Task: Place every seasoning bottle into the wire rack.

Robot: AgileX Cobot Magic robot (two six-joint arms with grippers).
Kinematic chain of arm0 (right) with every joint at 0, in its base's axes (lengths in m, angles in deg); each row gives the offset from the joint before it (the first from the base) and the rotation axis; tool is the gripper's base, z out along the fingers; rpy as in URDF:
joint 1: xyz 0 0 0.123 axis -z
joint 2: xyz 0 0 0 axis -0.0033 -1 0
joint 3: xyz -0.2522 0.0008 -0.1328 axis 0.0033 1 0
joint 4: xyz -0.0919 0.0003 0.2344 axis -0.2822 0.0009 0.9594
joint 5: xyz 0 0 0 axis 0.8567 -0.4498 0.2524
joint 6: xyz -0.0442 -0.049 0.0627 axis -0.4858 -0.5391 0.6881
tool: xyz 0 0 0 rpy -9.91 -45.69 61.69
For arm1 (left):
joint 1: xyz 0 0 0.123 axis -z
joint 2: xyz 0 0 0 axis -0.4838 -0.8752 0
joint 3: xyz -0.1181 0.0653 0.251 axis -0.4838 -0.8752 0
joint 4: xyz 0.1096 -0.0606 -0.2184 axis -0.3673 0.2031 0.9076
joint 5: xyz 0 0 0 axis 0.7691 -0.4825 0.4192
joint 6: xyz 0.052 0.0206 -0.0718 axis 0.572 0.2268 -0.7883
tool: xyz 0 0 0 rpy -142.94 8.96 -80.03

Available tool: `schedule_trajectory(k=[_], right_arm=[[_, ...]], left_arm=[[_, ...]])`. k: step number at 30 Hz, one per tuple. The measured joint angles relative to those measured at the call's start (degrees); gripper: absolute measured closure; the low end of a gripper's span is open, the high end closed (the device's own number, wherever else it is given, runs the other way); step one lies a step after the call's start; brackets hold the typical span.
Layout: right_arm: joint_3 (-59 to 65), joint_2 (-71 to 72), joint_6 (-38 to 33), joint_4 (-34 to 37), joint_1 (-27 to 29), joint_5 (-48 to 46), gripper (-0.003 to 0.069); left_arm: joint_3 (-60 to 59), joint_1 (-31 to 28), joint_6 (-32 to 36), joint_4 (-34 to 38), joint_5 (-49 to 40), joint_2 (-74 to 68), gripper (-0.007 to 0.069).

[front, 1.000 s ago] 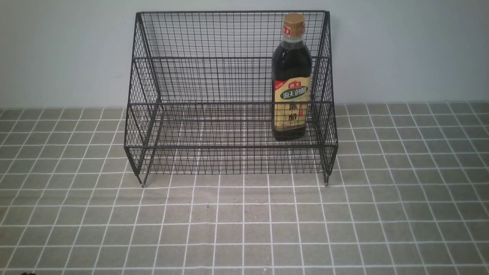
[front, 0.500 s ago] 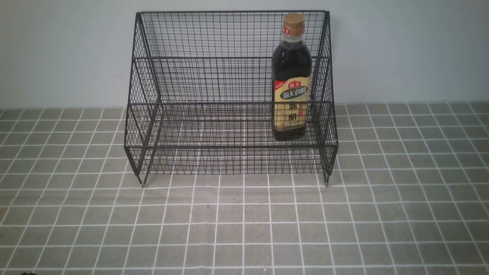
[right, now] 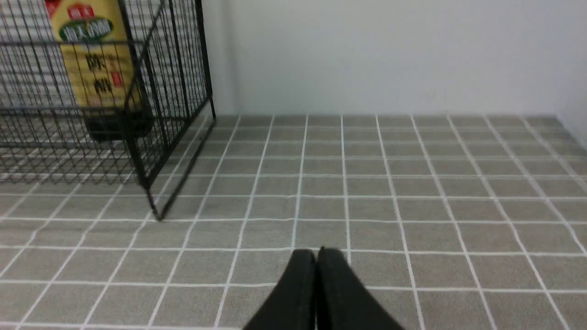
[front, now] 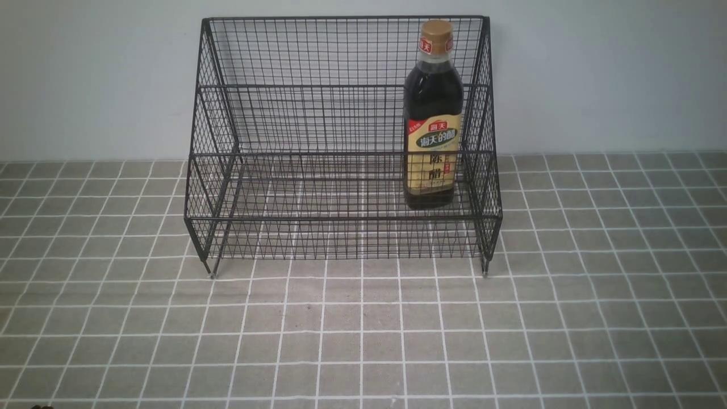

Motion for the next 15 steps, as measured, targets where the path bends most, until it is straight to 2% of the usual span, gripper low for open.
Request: schedule_trajectory(k=[3, 7, 15], right_arm=[[-0.27, 0.05, 10.46, -7.93, 1.28, -1.94, 0.067], [-0.32, 0.05, 15.76, -12.14, 2.09, -2.22, 0.067], [-0.32, 0.05, 16.21, -13.0, 0.65, -2.17, 0.067]], left_arm=[[0.0, 0.0, 0.0, 0.0, 0.0, 0.0, 0.0631], [0.0, 0.0, 0.0, 0.0, 0.0, 0.0, 0.0631], [0.0, 0.0, 0.0, 0.0, 0.0, 0.0, 0.0631]])
